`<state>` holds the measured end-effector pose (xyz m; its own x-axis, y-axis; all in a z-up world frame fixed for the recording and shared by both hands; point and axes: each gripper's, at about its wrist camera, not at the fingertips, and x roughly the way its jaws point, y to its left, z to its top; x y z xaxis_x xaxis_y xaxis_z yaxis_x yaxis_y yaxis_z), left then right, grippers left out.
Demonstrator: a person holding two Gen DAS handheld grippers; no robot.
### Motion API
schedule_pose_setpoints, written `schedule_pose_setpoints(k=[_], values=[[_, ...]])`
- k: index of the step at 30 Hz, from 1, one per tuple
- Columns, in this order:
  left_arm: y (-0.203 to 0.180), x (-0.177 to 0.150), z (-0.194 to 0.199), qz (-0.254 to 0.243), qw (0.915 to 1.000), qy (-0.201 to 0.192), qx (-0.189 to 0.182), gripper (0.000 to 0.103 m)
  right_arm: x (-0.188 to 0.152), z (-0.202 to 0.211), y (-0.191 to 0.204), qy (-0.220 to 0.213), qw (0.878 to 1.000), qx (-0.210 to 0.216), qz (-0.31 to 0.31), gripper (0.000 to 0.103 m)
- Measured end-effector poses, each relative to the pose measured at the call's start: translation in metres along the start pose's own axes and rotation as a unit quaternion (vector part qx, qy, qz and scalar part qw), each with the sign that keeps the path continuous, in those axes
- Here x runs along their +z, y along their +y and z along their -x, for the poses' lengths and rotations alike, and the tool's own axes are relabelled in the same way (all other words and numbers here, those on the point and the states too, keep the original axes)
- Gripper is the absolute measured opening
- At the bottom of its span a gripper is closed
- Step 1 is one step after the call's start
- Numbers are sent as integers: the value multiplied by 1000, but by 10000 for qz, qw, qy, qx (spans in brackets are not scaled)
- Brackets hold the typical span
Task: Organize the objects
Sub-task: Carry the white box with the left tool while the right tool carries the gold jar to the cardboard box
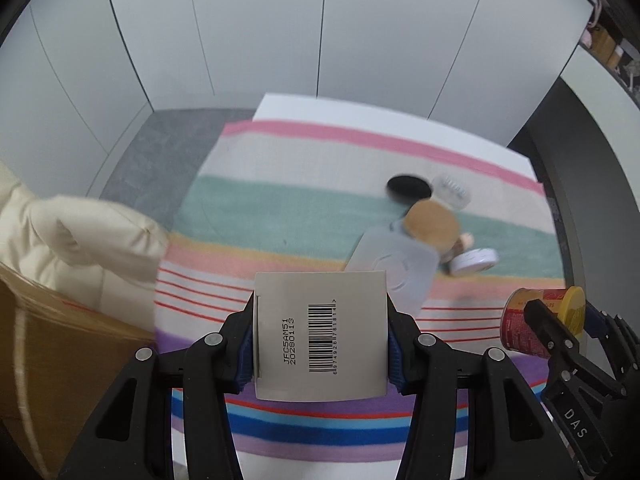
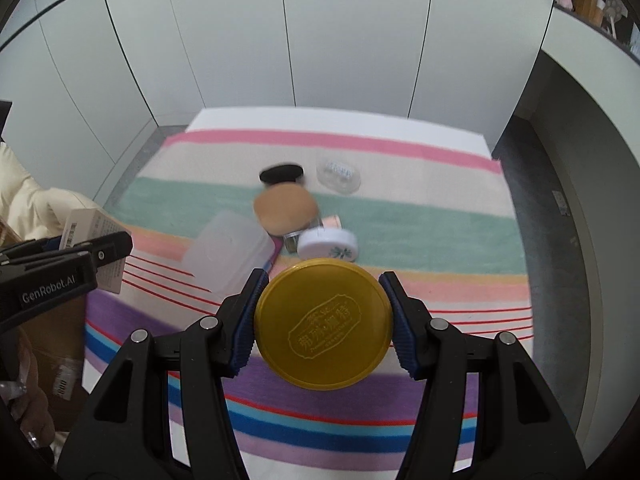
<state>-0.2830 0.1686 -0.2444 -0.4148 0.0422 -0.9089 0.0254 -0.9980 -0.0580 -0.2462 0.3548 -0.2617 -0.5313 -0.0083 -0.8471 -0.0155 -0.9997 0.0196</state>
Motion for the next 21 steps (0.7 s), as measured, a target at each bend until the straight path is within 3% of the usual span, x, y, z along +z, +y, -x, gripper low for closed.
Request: schedule_pose_setpoints(k=[6, 12, 21], values=[[-1, 23, 51, -57, 9998, -89, -147, 52, 23, 46, 6, -79, 10000, 0, 33, 59], [0, 43, 113, -200, 9990, -401, -59, 52, 52, 104, 8, -231, 9997, 114, -14, 59], [0, 47, 190, -443, 9966, -688, 18, 52, 74, 176, 14, -444, 9989, 121, -10, 59]])
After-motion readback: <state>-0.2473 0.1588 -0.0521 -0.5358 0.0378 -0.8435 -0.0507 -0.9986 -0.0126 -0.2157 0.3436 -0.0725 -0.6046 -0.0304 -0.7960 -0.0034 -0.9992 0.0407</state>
